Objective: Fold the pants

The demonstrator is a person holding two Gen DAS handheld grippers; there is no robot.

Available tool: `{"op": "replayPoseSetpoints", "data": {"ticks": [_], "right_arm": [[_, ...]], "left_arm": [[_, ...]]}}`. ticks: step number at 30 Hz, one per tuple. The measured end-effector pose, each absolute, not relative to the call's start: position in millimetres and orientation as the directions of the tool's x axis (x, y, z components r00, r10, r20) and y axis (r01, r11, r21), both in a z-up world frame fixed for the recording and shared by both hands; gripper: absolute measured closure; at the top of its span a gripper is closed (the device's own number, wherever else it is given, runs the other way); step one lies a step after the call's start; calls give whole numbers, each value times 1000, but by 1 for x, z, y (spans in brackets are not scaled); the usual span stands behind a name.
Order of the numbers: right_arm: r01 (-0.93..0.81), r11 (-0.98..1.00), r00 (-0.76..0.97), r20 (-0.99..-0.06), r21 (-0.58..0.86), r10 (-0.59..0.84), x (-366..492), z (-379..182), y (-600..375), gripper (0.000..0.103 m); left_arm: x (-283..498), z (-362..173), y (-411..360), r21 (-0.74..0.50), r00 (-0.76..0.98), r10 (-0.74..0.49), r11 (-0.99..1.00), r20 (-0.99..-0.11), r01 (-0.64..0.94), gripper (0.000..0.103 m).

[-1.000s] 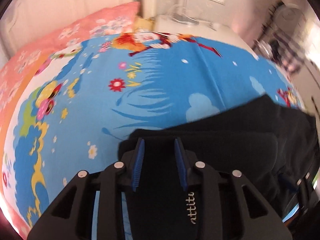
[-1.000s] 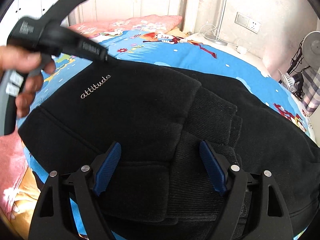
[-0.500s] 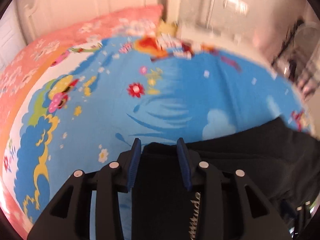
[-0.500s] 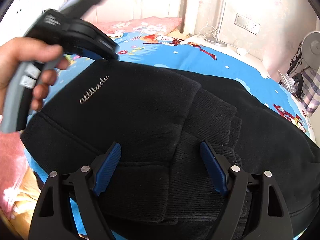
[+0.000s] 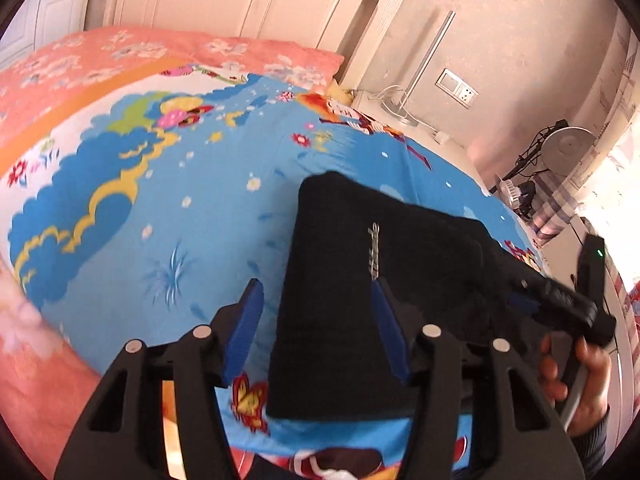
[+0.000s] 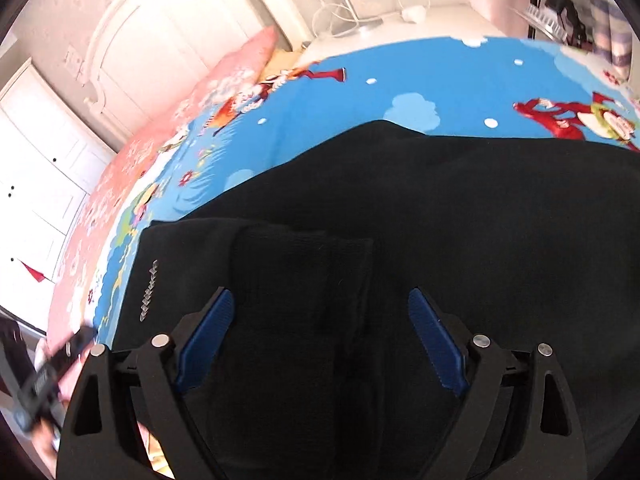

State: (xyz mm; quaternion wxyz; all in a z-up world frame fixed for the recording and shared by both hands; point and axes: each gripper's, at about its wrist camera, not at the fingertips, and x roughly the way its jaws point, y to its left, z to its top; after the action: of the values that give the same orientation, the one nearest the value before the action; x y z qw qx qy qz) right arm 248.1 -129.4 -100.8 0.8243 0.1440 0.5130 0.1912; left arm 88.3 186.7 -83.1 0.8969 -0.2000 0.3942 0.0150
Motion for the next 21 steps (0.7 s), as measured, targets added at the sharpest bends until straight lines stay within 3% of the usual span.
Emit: {"op": "replayPoseSetpoints", "data": {"ticks": [1,3,4,5,6,7,12,15,18,19,21], "right_arm": [[-168,886,388,-798,431,462,253,-104,-127,38],[-199,881,370,-800,429,473,259,-103,-118,53],[-219,884,370,-804,412,466,261,-100,-112,68],[-226,896,378,-814,381,441,262,-96,-109,72],[-229,904,381,-822,360,424,265,-93,-108,85],[-232,904,376,-824,358,423,269,-90,-106,87],[-254,916,371,-844,309,388,275,-95,-99,88],[-271,926,414,-837,261,357,268,-95,-100,87],[-208,974,535,-823,89,189,249,-71,-104,75],[-196,980,585,-798,36,146,238,-61,-103,72],[-220,976,633,-761,-3,140,216,-45,-95,47]], "left_arm": [[86,-88,186,-342,677,-133,922,-724,-185,48],[81,-101,184,-327,653,-124,924,-747,-198,53],[80,-106,183,-328,647,-129,924,-752,-197,56],[78,-112,180,-322,640,-126,926,-758,-198,57],[76,-116,178,-319,633,-124,926,-764,-203,57],[75,-117,177,-319,634,-120,924,-764,-210,57],[78,-113,170,-281,624,-71,928,-778,-244,56],[79,-108,165,-229,613,-14,934,-790,-274,48],[78,-98,154,-133,604,85,942,-792,-307,44],[77,-95,152,-121,605,103,940,-789,-318,29],[68,-84,148,-106,639,165,925,-751,-364,2]]}}
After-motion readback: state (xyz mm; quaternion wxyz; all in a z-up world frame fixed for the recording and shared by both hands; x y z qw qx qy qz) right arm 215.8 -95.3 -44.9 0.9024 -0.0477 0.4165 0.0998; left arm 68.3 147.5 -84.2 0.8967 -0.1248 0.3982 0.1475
